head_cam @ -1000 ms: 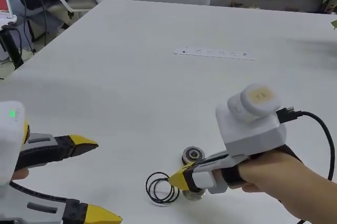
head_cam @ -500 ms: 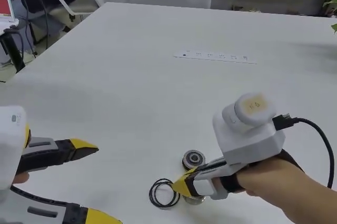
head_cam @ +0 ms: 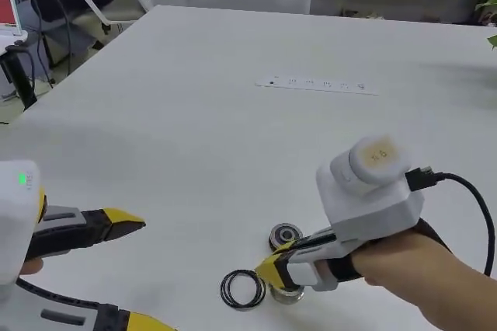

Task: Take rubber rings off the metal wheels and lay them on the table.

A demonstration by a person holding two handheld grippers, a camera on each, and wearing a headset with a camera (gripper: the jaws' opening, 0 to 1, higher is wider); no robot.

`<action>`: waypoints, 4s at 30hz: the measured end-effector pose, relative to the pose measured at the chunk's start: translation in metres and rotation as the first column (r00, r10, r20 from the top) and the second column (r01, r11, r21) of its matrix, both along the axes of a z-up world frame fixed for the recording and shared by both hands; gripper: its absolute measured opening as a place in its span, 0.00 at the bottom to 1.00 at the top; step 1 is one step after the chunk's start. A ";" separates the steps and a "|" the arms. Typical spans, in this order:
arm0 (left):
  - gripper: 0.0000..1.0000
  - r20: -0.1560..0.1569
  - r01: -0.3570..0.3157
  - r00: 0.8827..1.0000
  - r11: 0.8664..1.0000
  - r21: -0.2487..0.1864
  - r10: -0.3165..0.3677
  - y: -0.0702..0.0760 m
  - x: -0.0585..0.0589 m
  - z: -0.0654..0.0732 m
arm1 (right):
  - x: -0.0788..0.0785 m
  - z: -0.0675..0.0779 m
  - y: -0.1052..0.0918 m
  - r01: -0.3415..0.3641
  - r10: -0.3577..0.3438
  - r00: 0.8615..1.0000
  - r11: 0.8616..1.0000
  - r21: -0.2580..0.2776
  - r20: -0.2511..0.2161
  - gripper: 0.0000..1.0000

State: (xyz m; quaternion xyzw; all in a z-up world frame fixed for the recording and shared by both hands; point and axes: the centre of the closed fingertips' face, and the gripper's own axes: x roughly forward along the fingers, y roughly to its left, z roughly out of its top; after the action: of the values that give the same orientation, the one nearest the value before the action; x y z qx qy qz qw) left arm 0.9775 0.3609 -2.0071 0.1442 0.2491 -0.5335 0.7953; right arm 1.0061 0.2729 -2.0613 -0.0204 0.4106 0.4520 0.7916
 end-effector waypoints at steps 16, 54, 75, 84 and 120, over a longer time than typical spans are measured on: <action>0.75 0.013 0.002 1.000 1.000 -0.012 -0.002 -0.001 0.000 0.004 | 0.022 0.017 -0.013 0.046 -0.055 0.995 0.994 0.102 0.081 0.08; 0.74 0.196 0.334 0.923 0.942 0.021 -0.331 -0.108 0.049 0.060 | 0.039 -0.006 -0.050 0.033 -0.029 0.979 0.999 -0.017 0.201 0.25; 0.49 0.134 0.276 0.951 0.960 0.039 -0.278 -0.142 0.078 -0.029 | 0.038 -0.018 -0.050 0.020 -0.008 0.978 0.998 -0.051 0.210 0.24; 0.36 0.124 0.242 0.962 0.970 0.030 -0.243 -0.140 0.085 -0.038 | 0.037 -0.019 -0.050 0.007 0.005 0.976 0.998 -0.057 0.217 0.23; 0.08 0.061 0.221 0.974 0.975 0.000 -0.220 -0.141 0.076 -0.052 | 0.031 -0.021 -0.056 -0.056 0.084 0.969 0.991 -0.124 0.233 0.00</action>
State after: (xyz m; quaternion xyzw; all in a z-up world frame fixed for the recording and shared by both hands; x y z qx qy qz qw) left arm 1.0536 0.2195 -2.0595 0.1843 0.2056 -0.6147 0.7388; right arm 1.0370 0.2173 -2.0823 -0.1349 0.3374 0.4493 0.8161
